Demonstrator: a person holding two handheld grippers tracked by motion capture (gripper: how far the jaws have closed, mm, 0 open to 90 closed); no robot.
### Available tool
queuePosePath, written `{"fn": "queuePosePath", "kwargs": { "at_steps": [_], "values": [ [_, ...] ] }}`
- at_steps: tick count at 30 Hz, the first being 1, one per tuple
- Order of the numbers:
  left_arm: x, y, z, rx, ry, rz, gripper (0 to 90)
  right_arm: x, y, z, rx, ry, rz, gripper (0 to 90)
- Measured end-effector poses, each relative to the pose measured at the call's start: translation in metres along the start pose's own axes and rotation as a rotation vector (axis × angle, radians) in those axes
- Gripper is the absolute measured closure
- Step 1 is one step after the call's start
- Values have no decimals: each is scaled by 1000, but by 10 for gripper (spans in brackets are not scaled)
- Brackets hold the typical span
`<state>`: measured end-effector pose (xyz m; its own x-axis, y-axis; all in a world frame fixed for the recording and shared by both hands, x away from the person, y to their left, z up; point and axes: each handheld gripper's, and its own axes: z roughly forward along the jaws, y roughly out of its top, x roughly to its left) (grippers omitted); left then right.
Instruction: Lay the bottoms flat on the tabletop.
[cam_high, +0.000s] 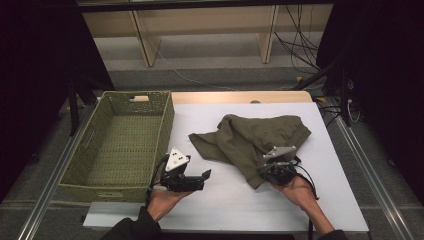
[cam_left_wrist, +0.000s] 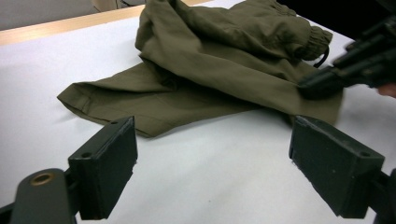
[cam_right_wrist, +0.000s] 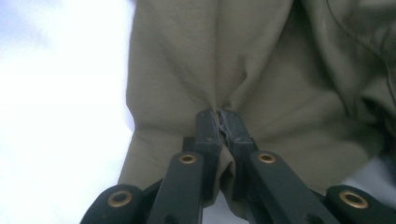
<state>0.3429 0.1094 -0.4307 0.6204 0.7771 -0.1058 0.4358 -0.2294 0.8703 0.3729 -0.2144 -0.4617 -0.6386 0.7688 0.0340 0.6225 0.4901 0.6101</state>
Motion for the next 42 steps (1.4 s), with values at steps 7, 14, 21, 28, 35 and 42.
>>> {"fn": "queuePosePath", "kwargs": {
  "at_steps": [7, 14, 21, 28, 35, 42],
  "values": [
    [0, 1, 0, 1, 2, 0, 149, 2, -26, -26, 25, 9, -6, 874],
    [0, 1, 0, 1, 5, 2, 150, 1, -35, -34, 51, 1, 0, 757],
    [2, 2, -1, -3, 11, -2, 151, 3, -8, -45, -170, -21, 18, 415],
    [2, 2, -1, -5, 9, -5, 151, -2, 37, -20, -217, -59, 33, 367],
    [1, 1, 0, 1, 4, -6, 151, -6, 60, 4, -193, -106, 24, 396],
    [0, 0, 1, 5, 0, -3, 150, -7, 69, 25, -158, -138, 1, 439]
  ]
}}
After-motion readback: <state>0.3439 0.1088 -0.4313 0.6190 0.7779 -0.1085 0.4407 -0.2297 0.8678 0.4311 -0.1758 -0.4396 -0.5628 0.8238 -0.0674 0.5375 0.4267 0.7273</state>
